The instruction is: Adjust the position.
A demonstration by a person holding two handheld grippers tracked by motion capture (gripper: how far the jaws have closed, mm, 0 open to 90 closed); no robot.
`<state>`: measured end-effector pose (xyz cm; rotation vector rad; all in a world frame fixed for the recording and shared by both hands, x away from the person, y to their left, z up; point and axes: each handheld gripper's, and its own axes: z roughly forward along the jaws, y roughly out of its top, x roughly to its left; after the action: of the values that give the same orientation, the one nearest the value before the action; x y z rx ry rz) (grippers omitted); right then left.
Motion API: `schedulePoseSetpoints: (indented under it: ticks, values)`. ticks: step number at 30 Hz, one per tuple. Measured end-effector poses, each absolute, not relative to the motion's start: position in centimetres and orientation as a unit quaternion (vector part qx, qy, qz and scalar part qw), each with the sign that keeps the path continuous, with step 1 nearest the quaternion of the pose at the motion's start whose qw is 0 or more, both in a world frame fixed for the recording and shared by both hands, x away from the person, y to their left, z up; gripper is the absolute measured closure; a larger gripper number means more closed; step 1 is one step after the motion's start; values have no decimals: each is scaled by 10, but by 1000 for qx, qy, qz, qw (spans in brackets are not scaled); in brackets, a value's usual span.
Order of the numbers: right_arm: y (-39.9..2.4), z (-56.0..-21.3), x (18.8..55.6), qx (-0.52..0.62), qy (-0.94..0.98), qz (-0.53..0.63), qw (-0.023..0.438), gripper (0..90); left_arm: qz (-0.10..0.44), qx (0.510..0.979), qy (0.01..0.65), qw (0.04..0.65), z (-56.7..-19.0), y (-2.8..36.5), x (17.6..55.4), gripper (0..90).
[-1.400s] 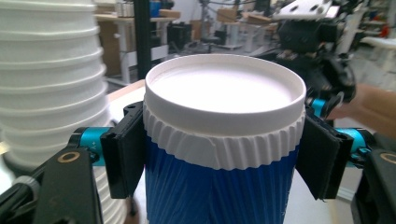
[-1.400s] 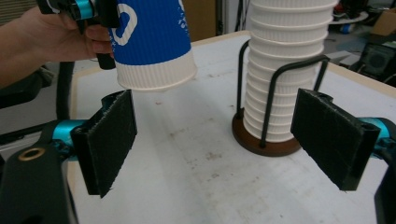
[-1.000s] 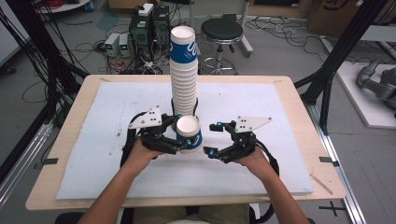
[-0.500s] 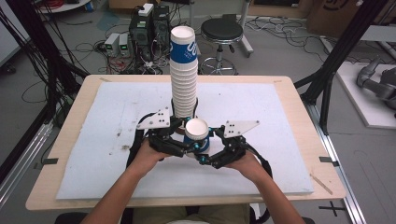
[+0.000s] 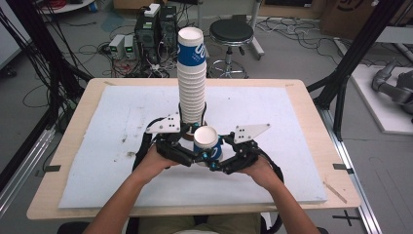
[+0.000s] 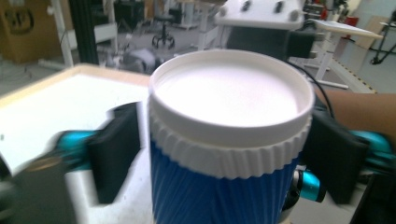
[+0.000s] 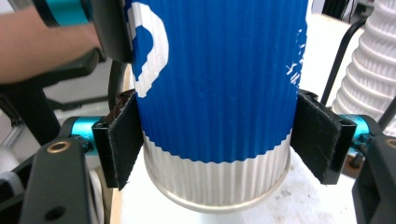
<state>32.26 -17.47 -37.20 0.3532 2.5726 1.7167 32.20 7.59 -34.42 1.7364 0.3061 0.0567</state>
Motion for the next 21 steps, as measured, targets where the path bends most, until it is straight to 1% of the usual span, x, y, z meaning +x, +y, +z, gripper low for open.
schedulePoseSetpoints:
  ticks: [2, 4, 6, 9, 11, 18, 19, 21]
  values:
    - [-176, -370, 322, 107, 837, 537, 23, 247, 25, 773, 127, 621, -341, 79, 322, 130]
    - [-175, -370, 321, 106, 842, 529, 20, 248, 28, 778, 124, 615, -340, 80, 322, 130]
    - [-174, -369, 321, 92, 862, 497, 29, 248, 32, 788, 122, 602, -337, 82, 321, 131]
    - [-171, -365, 322, 75, 877, 475, 22, 248, 27, 803, 109, 585, -333, 83, 322, 131]
    - [-167, -361, 323, 62, 888, 454, 27, 249, 29, 821, 98, 562, -329, 80, 322, 131]
    - [-157, -354, 326, 47, 901, 431, 22, 242, 21, 833, 85, 547, -330, 77, 323, 133]
    - [-156, -355, 326, 47, 903, 428, 18, 240, 20, 841, 79, 534, -331, 76, 324, 156]
    - [-155, -356, 326, 43, 904, 426, 14, 241, 15, 844, 69, 531, -332, 76, 324, 216]
